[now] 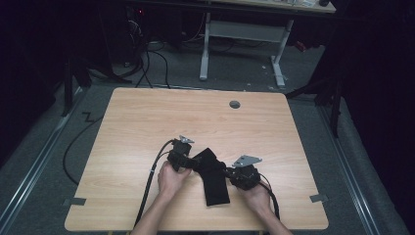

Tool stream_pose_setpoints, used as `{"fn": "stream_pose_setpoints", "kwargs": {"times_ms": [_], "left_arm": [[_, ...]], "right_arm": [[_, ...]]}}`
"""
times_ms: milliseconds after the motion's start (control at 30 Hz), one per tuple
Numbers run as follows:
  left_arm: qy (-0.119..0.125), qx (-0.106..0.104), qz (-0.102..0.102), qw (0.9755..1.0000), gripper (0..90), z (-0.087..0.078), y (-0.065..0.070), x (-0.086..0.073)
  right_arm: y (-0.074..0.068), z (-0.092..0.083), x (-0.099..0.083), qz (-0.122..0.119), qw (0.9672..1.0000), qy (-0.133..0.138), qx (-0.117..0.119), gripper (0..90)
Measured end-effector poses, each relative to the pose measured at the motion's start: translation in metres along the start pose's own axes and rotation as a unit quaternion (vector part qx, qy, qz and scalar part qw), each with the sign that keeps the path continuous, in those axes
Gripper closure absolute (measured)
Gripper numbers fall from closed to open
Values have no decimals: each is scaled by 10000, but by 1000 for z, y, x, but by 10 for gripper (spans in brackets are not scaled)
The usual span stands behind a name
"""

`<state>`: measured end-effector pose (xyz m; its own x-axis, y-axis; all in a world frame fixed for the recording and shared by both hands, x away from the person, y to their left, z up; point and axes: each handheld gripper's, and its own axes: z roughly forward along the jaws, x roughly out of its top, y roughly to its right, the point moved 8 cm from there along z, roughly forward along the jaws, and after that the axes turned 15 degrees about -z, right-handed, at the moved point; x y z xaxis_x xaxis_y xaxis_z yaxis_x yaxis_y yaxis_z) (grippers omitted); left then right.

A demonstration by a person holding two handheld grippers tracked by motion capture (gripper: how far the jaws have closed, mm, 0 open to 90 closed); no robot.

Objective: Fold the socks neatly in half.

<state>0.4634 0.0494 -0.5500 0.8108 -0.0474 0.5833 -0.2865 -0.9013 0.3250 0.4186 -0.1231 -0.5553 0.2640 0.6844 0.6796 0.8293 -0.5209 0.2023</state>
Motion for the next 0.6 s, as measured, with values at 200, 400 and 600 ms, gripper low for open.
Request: {"fn": "stream_pose_setpoints", "kwargs": {"times_ms": [200, 400, 600], "left_arm": [[-84, -6, 250, 9997, 435, -2, 4, -5], [-137, -138, 289, 9994, 556, -3, 6, -7], [-145, -314, 232, 9991, 665, -5, 6, -8]], "right_arm": [[-1, 2, -2, -33, 10000, 32, -72, 779], [-1, 3, -2, -46, 10000, 31, -75, 779], [-1, 3, -2, -58, 10000, 42, -65, 780]]}}
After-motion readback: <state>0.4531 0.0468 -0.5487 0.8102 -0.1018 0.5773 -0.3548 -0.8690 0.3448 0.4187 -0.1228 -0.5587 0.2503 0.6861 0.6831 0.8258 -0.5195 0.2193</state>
